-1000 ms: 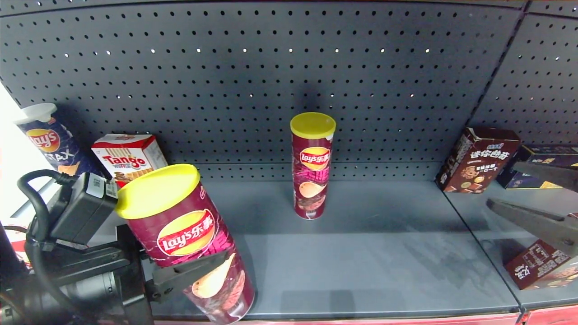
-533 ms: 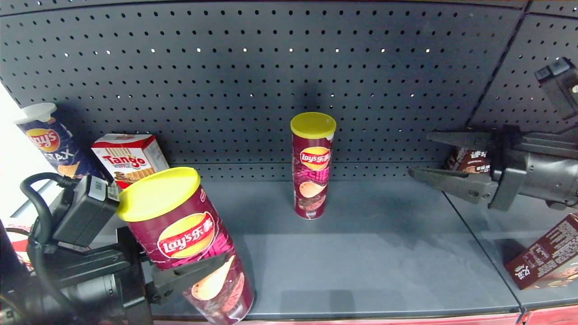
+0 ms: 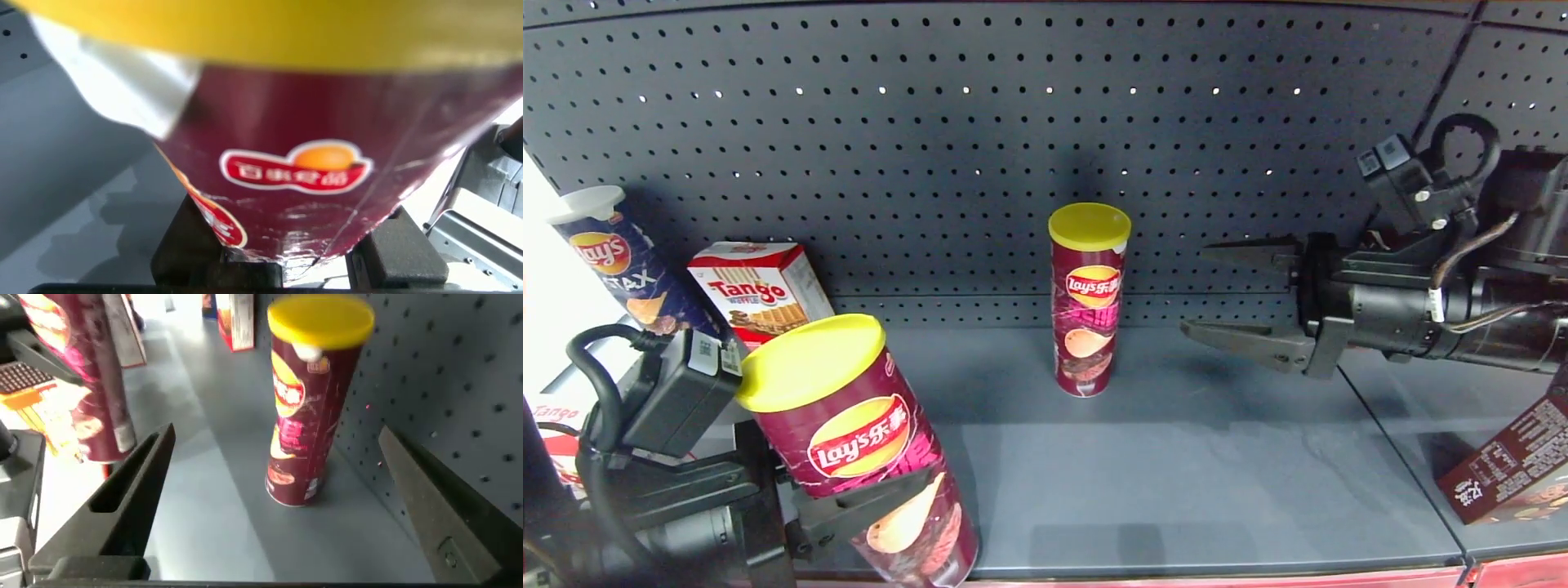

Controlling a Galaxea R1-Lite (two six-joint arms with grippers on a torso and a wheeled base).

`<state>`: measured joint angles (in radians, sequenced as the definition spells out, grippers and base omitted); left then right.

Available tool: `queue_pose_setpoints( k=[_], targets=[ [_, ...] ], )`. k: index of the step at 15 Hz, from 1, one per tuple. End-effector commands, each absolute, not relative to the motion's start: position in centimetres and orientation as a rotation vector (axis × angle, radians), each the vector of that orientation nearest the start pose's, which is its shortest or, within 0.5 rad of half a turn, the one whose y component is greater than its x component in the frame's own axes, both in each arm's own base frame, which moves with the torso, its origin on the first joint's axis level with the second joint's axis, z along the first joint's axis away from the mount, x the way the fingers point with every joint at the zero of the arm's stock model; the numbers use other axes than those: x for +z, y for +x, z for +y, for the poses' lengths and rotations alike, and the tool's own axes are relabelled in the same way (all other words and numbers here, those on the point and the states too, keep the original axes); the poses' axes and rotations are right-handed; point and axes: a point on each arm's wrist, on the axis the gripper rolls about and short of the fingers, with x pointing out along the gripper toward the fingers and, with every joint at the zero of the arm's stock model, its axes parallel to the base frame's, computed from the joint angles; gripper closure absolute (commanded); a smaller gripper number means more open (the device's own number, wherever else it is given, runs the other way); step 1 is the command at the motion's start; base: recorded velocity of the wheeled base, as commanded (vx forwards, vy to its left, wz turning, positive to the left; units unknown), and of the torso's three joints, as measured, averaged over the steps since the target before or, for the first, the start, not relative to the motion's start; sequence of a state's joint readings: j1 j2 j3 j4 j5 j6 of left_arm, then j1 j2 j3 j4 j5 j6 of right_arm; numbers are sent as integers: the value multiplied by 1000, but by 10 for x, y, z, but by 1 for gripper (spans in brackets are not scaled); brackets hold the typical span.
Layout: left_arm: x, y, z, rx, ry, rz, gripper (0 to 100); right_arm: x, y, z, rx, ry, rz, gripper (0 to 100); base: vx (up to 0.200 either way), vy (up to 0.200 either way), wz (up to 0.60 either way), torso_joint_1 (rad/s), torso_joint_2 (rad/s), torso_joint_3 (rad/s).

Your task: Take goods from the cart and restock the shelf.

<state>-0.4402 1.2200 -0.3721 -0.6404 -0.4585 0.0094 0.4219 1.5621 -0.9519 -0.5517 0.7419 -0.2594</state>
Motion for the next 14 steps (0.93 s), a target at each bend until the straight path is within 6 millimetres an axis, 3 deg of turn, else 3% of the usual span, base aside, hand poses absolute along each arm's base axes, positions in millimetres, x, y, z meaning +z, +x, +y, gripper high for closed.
queue_pose_setpoints(
  k=[1, 8, 14],
  targets=[
    [184, 149, -81, -898, 7, 196, 100, 242, 269, 138, 1173, -221, -52, 0, 0, 0, 0, 0, 0, 0],
    [189, 156, -85, -897, 7, 183, 100, 232, 310, 156, 1210, -220, -64, 0, 0, 0, 0, 0, 0, 0],
    [192, 157, -85, -896, 1, 160, 100, 223, 332, 168, 1243, -216, -63, 0, 0, 0, 0, 0, 0, 0]
  ],
)
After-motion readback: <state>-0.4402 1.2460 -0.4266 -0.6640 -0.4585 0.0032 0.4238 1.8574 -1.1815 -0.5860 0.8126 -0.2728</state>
